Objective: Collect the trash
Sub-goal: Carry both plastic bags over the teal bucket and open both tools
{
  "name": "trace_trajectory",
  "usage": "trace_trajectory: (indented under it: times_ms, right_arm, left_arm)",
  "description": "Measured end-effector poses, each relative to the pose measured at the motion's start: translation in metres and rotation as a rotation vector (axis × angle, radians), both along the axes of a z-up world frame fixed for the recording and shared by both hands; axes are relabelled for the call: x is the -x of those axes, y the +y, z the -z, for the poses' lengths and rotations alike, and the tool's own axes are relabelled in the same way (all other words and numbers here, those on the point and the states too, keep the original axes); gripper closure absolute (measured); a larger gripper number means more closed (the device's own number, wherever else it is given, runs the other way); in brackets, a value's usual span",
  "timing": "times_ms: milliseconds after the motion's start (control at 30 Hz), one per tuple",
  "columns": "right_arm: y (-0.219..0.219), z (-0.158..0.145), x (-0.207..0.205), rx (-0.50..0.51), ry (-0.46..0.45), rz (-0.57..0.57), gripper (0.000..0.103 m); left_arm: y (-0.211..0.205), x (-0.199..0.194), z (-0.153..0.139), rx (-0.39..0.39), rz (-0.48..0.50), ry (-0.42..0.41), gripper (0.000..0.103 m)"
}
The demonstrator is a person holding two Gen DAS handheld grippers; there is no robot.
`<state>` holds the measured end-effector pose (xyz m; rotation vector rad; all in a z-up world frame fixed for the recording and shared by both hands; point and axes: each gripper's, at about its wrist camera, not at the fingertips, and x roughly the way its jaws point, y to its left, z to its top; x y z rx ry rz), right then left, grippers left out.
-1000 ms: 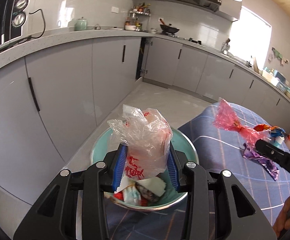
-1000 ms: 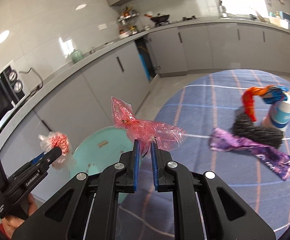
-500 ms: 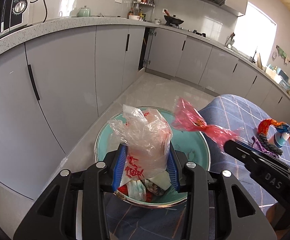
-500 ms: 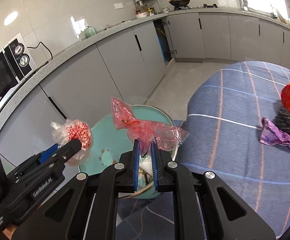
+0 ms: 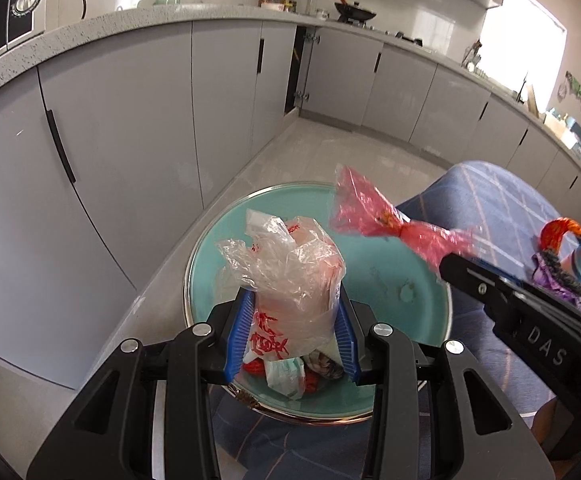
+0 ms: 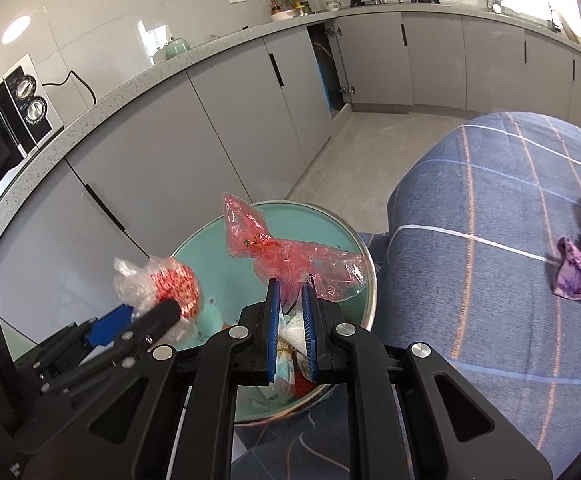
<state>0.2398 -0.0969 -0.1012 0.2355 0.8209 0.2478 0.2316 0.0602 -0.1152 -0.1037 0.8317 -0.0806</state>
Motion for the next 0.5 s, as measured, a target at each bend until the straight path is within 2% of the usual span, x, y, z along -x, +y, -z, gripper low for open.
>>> trace_trajectory:
  times_ms: [67, 133, 200, 333, 500]
  right_arm:
    - [0.001, 0.004, -0.005, -0.008, 0.011, -0.004, 0.089]
    - [0.001, 0.009, -0.01, -0.022, 0.023, -0.014, 0.082]
    - [-0.002, 0.015, -0.014, -0.048, 0.032, -0.014, 0.054]
    - [-0.019, 0.017, -0.01, -0.075, 0.038, 0.026, 0.053]
    - [-0.034, -0.002, 0.009, -0.062, -0.027, 0.054, 0.053]
  left_arm:
    - [-0.001, -0.002, 0.004, -0.007, -0.001, 0.013, 0.064]
    - [-0.003, -0.002, 0.007, -0.02, -0.003, 0.021, 0.062]
    - [-0.005, -0.003, 0.009, -0.039, -0.009, 0.03, 0.059]
    - [-0.007, -0.002, 0.008, -0.093, -0.03, 0.024, 0.039]
    - [-0.011, 0.002, 0.003, -0.12, -0.044, 0.012, 0.03]
